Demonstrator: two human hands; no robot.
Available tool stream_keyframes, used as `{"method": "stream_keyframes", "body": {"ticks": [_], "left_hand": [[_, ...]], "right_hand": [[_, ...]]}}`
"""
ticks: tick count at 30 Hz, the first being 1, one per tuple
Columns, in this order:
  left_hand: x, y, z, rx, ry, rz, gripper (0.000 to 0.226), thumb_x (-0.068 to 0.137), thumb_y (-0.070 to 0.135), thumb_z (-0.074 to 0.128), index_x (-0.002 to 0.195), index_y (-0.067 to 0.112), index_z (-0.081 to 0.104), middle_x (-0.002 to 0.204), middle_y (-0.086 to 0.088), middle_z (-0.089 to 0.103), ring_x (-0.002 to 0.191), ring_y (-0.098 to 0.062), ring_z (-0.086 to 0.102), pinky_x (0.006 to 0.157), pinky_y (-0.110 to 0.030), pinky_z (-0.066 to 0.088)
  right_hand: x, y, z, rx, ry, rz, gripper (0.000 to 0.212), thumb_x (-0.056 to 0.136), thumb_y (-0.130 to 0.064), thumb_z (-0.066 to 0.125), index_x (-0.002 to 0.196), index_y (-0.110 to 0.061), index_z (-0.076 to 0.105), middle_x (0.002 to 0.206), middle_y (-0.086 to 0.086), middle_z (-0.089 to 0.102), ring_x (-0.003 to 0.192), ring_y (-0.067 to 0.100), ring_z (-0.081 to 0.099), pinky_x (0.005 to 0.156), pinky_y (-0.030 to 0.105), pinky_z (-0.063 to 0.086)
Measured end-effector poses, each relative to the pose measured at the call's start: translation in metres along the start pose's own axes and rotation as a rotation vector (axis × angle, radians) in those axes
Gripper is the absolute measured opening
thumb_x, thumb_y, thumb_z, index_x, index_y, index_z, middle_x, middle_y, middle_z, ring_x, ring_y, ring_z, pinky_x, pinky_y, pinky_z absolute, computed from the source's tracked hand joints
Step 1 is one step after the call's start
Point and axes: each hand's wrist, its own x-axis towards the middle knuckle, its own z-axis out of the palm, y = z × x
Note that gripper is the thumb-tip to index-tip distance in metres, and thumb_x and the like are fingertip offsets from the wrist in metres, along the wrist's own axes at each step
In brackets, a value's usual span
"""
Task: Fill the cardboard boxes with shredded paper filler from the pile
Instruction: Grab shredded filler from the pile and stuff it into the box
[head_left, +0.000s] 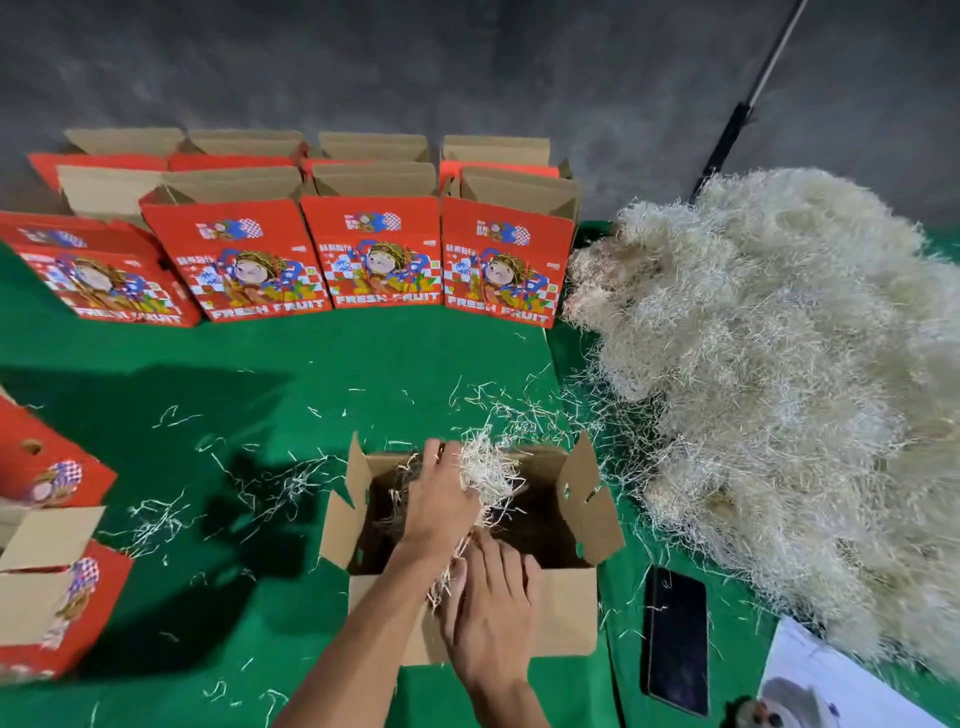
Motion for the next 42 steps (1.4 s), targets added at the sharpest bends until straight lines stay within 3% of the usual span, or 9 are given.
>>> {"method": "stream_keyframes", "body": {"ticks": [9, 19, 24, 27, 29, 32, 35, 38, 42], "left_hand": [[0.025, -0.009, -0.028, -0.147, 0.092, 0.076, 0.062, 0.086, -0.004, 0.062, 0.144, 0.012, 0.047, 0.137, -0.006, 0.048, 0.058, -0.008, 0.061, 0.052, -0.019, 0.053], [-0.007, -0.025, -0.055, -1.01, -0.019, -0.363, 0.066, 0.098, 0.054, 0.047, 0.153, 0.023, 0.028, 0.147, 0.003, 0.042, 0.138, -0.022, 0.037, 0.116, -0.046, 0.024], [-0.012, -0.014, -0.051, -1.033, -0.044, -0.421, 0.019, 0.095, 0.003, 0.039, 0.1, 0.005, 0.057, 0.087, -0.011, 0.055, 0.08, -0.027, 0.054, 0.085, -0.044, 0.045], [-0.022, -0.008, -0.05, -1.091, -0.003, -0.268, 0.039, 0.105, 0.011, 0.042, 0.143, 0.02, 0.038, 0.127, 0.004, 0.051, 0.114, -0.01, 0.053, 0.098, -0.017, 0.036], [-0.024, -0.004, -0.046, -1.069, 0.066, -0.294, 0.017, 0.108, 0.025, 0.038, 0.12, 0.025, 0.05, 0.11, 0.008, 0.059, 0.098, -0.003, 0.06, 0.08, -0.007, 0.044], [-0.013, -0.007, -0.051, -1.077, 0.109, -0.393, 0.013, 0.102, 0.022, 0.05, 0.09, 0.028, 0.046, 0.093, 0.001, 0.058, 0.091, -0.019, 0.058, 0.067, -0.019, 0.045], [0.003, -0.01, -0.064, -1.189, 0.074, -0.487, 0.038, 0.093, 0.024, 0.065, 0.125, 0.012, 0.048, 0.118, -0.006, 0.058, 0.106, -0.024, 0.057, 0.095, -0.039, 0.044], [0.009, -0.02, -0.077, -1.314, 0.117, -0.554, 0.02, 0.088, 0.026, 0.068, 0.1, 0.015, 0.057, 0.075, 0.002, 0.058, 0.07, -0.016, 0.055, 0.072, -0.035, 0.042], [0.023, -0.066, -0.107, -1.41, 0.187, -0.643, 0.017, 0.096, 0.027, 0.058, 0.106, 0.015, 0.063, 0.108, -0.006, 0.062, 0.086, -0.024, 0.058, 0.075, -0.042, 0.048]], "right_hand": [[0.025, -0.033, 0.011, 0.091, -0.013, 0.087, 0.027, 0.091, -0.016, 0.059, 0.116, -0.016, 0.068, 0.124, -0.001, 0.064, 0.103, 0.02, 0.061, 0.091, 0.039, 0.043], [0.084, -0.064, -0.03, 0.989, -0.091, 0.692, 0.075, 0.091, -0.077, 0.031, 0.15, -0.031, 0.026, 0.142, -0.016, 0.043, 0.13, 0.006, 0.043, 0.113, 0.033, 0.033], [0.107, -0.054, -0.03, 0.941, 0.045, 0.682, 0.031, 0.097, -0.056, 0.047, 0.113, -0.03, 0.051, 0.108, -0.02, 0.06, 0.109, 0.005, 0.058, 0.09, 0.011, 0.041], [0.112, -0.066, -0.03, 0.852, 0.071, 0.599, 0.041, 0.091, -0.072, 0.042, 0.097, -0.034, 0.058, 0.097, -0.023, 0.063, 0.099, 0.002, 0.062, 0.086, 0.014, 0.043], [0.114, -0.071, -0.024, 0.801, 0.012, 0.647, 0.062, 0.084, -0.083, 0.041, 0.083, -0.024, 0.06, 0.085, -0.01, 0.066, 0.082, 0.005, 0.063, 0.078, 0.029, 0.047], [0.122, -0.059, -0.024, 0.703, -0.005, 0.526, 0.07, 0.086, -0.074, 0.048, 0.07, -0.007, 0.059, 0.062, 0.003, 0.062, 0.054, 0.006, 0.052, 0.056, 0.032, 0.046], [0.138, -0.037, -0.028, 0.602, -0.013, 0.478, 0.056, 0.096, -0.054, 0.046, 0.065, -0.009, 0.057, 0.047, -0.004, 0.052, 0.039, 0.005, 0.044, 0.042, 0.022, 0.036], [0.151, -0.022, -0.027, 0.775, -0.036, 0.645, 0.047, 0.1, -0.042, 0.055, 0.081, 0.0, 0.063, 0.051, -0.008, 0.045, 0.036, 0.008, 0.037, 0.039, 0.023, 0.033], [0.162, 0.029, -0.058, 0.872, 0.111, 0.964, 0.051, 0.098, -0.056, 0.045, 0.073, -0.012, 0.05, 0.048, -0.006, 0.035, 0.034, 0.008, 0.027, 0.037, 0.025, 0.026]]}}
